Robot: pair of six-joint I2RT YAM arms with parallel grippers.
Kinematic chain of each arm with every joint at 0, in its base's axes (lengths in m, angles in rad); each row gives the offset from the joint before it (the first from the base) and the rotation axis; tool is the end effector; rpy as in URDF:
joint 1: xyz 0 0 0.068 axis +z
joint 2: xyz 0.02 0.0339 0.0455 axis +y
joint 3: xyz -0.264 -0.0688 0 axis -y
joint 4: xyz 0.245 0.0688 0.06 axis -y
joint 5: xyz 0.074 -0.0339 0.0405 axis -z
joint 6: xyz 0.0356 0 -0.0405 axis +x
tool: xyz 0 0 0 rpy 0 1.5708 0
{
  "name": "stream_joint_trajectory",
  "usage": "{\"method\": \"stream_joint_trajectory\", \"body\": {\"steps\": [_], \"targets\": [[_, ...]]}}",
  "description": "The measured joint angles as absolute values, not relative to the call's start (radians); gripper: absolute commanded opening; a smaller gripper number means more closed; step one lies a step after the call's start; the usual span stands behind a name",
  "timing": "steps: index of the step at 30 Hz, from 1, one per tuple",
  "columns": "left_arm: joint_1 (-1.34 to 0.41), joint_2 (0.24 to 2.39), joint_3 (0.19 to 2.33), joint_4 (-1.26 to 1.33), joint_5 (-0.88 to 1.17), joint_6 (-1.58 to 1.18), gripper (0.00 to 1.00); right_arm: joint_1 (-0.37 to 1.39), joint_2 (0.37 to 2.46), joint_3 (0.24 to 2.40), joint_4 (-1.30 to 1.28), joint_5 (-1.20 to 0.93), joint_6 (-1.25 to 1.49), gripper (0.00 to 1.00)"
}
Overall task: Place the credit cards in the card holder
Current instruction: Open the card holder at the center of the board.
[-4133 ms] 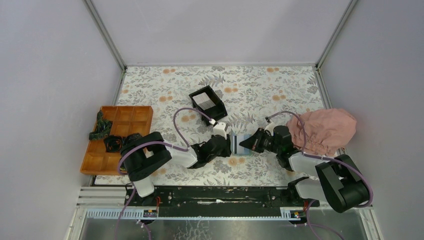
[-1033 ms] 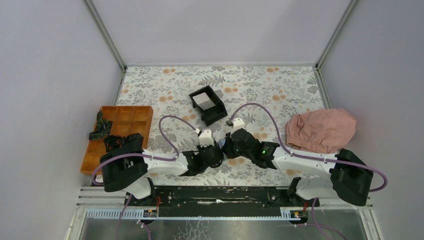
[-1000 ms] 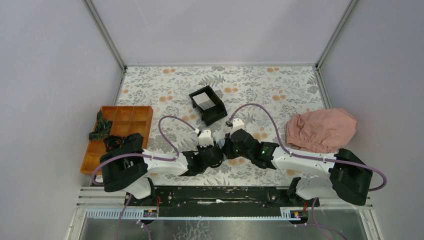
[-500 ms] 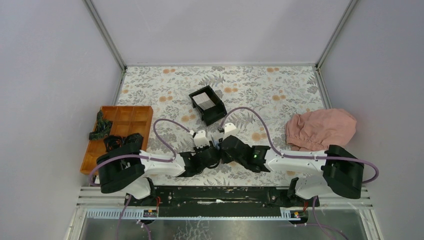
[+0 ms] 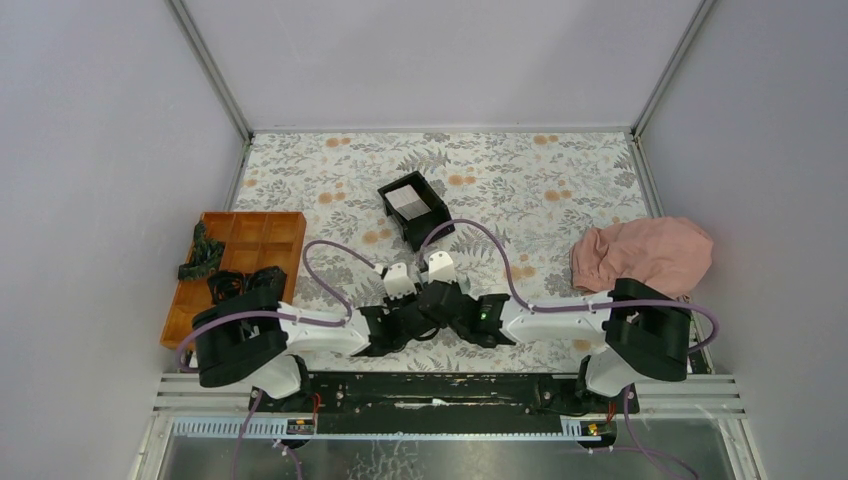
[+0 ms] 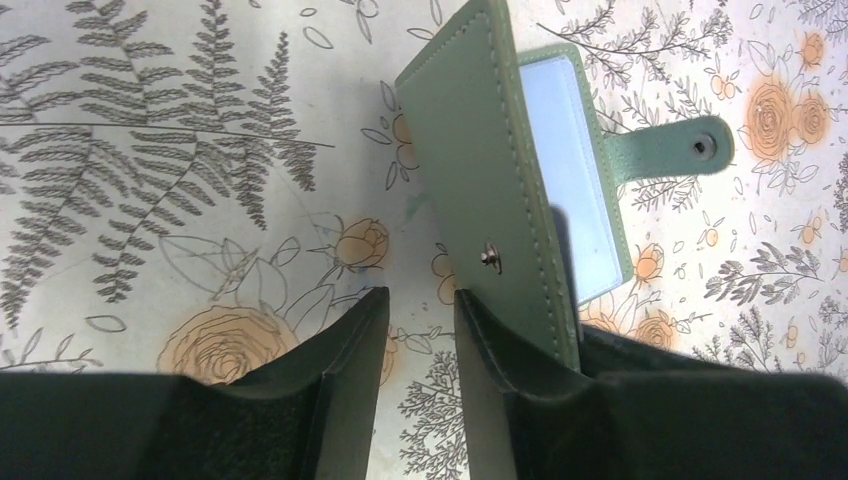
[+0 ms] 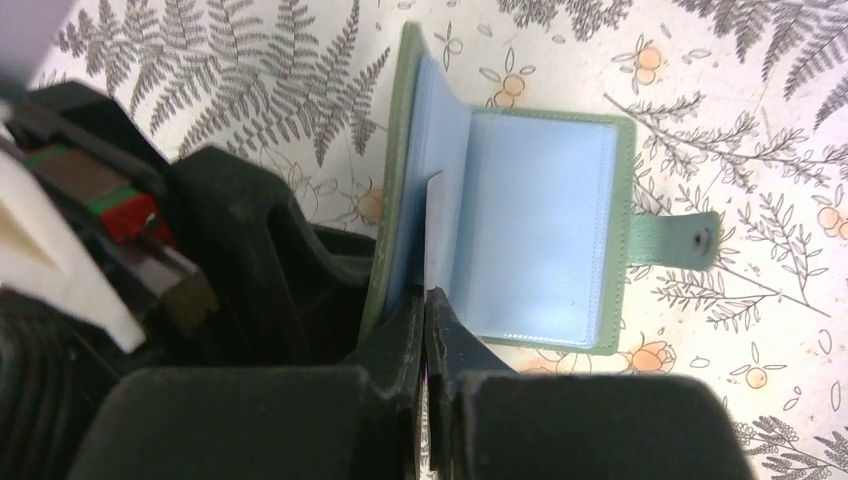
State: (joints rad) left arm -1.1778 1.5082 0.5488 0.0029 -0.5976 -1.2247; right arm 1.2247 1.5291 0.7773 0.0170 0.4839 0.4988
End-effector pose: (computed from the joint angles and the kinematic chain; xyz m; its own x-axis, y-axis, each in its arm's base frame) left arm 0.1153 -0.2259 0.1263 -0.7077 -0.3236 -0.6281 -0.0775 0.9191 -0.3862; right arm 0.1198 0.2834 0.1830 -0.5420 -0.2549 -0.8008 -0.5196 0.8506 0.0810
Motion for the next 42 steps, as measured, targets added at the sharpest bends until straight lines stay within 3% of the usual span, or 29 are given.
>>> {"method": "stream_joint_trajectory", "body": {"steps": [6,25,42], "targets": [[-1.196,1.451,0.527,-0.067,-0.617,-1.272,0.49,1.233,1.576,0.838,0.014,0.534,0.499,0.00],[-1.327,1.223,0.509,-0.593,-0.619,-1.410,0.52,1.276,1.741,0.915,0.144,0.557,0.535,0.00],[-1.476,0.875,0.564,-0.886,-0.772,-1.767,0.42,1.324,1.794,0.940,0.163,0.620,0.535,0.00]]}}
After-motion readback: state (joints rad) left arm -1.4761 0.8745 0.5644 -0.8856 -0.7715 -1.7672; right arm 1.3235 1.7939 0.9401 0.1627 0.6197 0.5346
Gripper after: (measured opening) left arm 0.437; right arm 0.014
